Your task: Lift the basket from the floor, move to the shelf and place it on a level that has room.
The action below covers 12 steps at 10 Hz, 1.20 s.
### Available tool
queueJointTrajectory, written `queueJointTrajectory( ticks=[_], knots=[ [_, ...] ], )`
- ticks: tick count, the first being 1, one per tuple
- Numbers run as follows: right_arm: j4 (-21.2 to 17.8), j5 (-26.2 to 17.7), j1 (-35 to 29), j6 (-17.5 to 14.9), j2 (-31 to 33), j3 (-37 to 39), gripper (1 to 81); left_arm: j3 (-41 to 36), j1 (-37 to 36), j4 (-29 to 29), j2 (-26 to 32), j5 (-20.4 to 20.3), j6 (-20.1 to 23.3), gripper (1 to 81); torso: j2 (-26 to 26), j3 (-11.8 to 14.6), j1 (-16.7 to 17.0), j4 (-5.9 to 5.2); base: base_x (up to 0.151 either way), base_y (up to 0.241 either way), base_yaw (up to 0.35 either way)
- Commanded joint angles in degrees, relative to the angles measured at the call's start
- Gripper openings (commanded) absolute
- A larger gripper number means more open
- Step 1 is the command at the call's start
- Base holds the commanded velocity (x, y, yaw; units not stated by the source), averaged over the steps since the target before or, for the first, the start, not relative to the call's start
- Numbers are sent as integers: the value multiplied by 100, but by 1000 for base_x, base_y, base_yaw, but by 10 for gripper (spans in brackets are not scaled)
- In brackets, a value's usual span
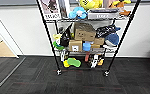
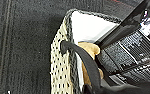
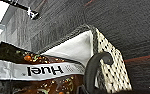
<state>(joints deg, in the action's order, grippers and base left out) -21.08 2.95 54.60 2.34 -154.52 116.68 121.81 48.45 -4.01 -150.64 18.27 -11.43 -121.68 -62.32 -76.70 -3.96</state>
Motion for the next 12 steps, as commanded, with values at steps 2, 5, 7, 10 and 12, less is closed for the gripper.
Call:
queueJointTrajectory(
  ticks=[2, 5, 7, 10, 12],
  knots=[
    [-10, -321, -691, 12, 269, -366, 10, 54, -674, -91, -265, 256, -8, 10, 732, 0, 470, 0, 0, 0, 0],
    [-37, -321, -682, 12, 472, -436, 10, 405, -831, -109, -547, 273, -17, 10, 1309, -2, 837, 0, 0, 0, 0],
    [-37, -330, -665, 12, 630, -507, 10, 405, -885, -117, -652, 282, -17, 10, 1711, -5, 1092, -2, 0, 0, 0],
    [-37, -330, -665, 12, 691, -559, 10, 388, -902, -144, -635, 326, -25, 10, 2264, 403, 1442, -2, 0, 0, 0],
    [-37, -330, -691, 12, 683, -559, 10, 309, -902, -144, -503, 335, -25, 10, 2601, 629, 1654, -2, 0, 0, 0]
  ],
)
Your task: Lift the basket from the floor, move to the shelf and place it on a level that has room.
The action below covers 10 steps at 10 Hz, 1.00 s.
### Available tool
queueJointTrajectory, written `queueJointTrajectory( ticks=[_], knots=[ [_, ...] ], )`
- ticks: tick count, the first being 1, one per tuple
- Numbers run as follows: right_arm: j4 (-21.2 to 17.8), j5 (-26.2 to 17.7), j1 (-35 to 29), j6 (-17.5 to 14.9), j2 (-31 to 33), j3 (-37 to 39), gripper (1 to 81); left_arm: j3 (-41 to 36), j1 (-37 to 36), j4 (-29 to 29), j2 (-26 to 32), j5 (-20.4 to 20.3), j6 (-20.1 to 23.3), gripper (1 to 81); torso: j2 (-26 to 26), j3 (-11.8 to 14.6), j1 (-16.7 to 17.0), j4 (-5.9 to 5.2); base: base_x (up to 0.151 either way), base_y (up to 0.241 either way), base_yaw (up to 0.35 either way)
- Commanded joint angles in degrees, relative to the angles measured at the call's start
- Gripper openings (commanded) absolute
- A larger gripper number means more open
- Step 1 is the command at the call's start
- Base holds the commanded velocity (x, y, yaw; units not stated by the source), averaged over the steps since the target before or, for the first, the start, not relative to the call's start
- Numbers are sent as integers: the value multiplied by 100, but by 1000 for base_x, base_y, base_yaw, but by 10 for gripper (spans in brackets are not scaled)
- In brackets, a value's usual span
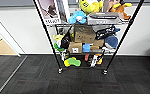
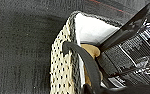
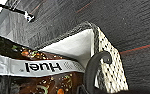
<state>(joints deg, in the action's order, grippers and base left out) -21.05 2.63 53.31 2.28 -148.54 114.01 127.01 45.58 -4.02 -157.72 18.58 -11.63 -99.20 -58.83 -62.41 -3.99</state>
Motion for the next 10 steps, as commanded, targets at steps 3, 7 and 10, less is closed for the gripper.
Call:
queueJointTrajectory(
  ticks=[3, 7, 10],
  knots=[
    [-39, -298, -588, 18, 68, -292, 10, -449, -616, -143, 354, 252, -6, 10, 949, 695, 614, 0, 0, 0, 0],
    [-48, -298, -615, 18, 41, -292, 10, -458, -616, -178, 364, 252, -6, 10, 1749, 1250, 1143, 0, 0, 0, 0],
    [-48, -298, -614, 18, 15, -257, 10, -458, -616, -196, 346, 260, -6, 10, 2348, 1652, 1535, 0, 0, 0, 0]
  ],
)
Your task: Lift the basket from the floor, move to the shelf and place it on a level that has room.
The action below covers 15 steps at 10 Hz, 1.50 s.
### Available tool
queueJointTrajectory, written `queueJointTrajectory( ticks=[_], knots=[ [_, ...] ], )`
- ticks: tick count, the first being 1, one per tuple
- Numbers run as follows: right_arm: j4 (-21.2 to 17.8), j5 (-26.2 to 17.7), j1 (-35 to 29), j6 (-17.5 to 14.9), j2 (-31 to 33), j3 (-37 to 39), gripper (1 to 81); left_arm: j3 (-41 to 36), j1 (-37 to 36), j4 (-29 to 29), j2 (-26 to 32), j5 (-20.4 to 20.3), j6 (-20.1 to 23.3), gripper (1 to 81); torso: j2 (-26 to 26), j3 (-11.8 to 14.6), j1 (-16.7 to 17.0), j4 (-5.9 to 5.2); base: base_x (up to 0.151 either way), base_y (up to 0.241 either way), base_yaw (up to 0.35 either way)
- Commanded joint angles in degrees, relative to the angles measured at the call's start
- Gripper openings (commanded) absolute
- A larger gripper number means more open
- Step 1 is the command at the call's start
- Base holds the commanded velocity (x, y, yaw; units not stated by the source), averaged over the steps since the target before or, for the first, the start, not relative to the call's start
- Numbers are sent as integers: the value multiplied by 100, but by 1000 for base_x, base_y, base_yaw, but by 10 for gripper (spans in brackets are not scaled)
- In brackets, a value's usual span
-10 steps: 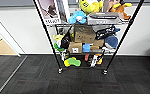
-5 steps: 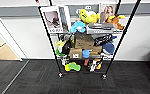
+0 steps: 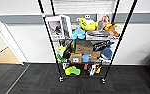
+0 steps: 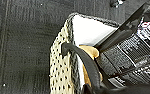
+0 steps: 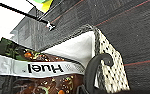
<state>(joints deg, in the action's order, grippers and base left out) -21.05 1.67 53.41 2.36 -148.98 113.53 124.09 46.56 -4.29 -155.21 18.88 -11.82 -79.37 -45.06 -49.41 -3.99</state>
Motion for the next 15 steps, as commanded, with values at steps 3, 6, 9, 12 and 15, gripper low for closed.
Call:
queueJointTrajectory(
  ticks=[3, 6, 9, 12, 15],
  knots=[
    [-57, -202, -835, 10, 6, -156, 10, -183, -1002, -484, 86, 291, 14, 10, 923, 221, 601, 0, 0, 0, 0],
    [-65, -194, -914, 10, -3, -192, 10, -542, -1153, -677, 270, 274, 5, 10, 1500, 328, 979, 0, 0, 0, 0],
    [-83, -88, -923, 194, 50, -350, 10, -1016, -1293, -924, 480, 230, 13, 10, 2096, 330, 1362, 0, 0, 0, 0],
    [-83, 87, -923, 326, 515, -902, 10, -1448, -1320, -951, 684, 203, 5, 10, 2680, 328, 1737, 0, 0, 0, 0],
    [-74, 159, -932, 361, 753, -1273, 10, -1528, -1337, -960, 658, 203, 5, 10, 3240, 768, 2096, 0, 0, 0, 0]
  ],
)
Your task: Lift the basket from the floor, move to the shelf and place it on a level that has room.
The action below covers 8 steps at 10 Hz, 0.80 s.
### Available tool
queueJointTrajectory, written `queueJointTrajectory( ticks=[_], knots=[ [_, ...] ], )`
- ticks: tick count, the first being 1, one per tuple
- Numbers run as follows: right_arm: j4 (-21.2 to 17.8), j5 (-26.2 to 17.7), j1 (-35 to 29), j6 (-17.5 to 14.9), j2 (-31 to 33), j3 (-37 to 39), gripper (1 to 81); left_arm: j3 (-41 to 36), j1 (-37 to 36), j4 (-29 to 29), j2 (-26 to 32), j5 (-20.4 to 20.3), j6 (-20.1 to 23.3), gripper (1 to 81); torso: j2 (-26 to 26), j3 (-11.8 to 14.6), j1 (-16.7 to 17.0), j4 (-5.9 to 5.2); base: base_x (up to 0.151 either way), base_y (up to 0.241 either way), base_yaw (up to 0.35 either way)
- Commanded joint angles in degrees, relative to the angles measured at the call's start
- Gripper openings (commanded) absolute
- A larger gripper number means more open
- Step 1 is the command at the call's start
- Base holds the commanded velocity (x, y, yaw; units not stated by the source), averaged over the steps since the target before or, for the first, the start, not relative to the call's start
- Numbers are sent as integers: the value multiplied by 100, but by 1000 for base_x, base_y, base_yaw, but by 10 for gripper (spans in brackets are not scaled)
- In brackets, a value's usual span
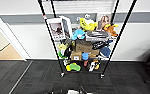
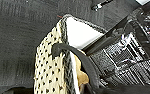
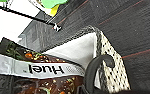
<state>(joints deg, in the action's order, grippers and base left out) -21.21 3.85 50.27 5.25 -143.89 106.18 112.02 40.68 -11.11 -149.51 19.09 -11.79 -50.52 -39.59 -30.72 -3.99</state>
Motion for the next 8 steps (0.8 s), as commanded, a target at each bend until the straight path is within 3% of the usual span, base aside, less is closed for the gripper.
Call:
queueJointTrajectory(
  ticks=[1, 4, 8],
  knots=[
    [-67, -51, -636, 72, 261, -564, 10, -321, -750, -278, 96, 183, 1, 10, 547, 337, 350, 0, 0, 0, 0],
    [-59, -51, -654, 134, 261, -643, 10, -364, -750, -296, 157, 183, 1, 10, 1126, 656, 737, 0, 0, 0, 0],
    [-59, -51, -662, 160, 288, -968, 10, -1111, -671, -322, 544, -72, 10, 10, 1906, 1049, 1246, 0, 0, 0, 0]
  ],
)
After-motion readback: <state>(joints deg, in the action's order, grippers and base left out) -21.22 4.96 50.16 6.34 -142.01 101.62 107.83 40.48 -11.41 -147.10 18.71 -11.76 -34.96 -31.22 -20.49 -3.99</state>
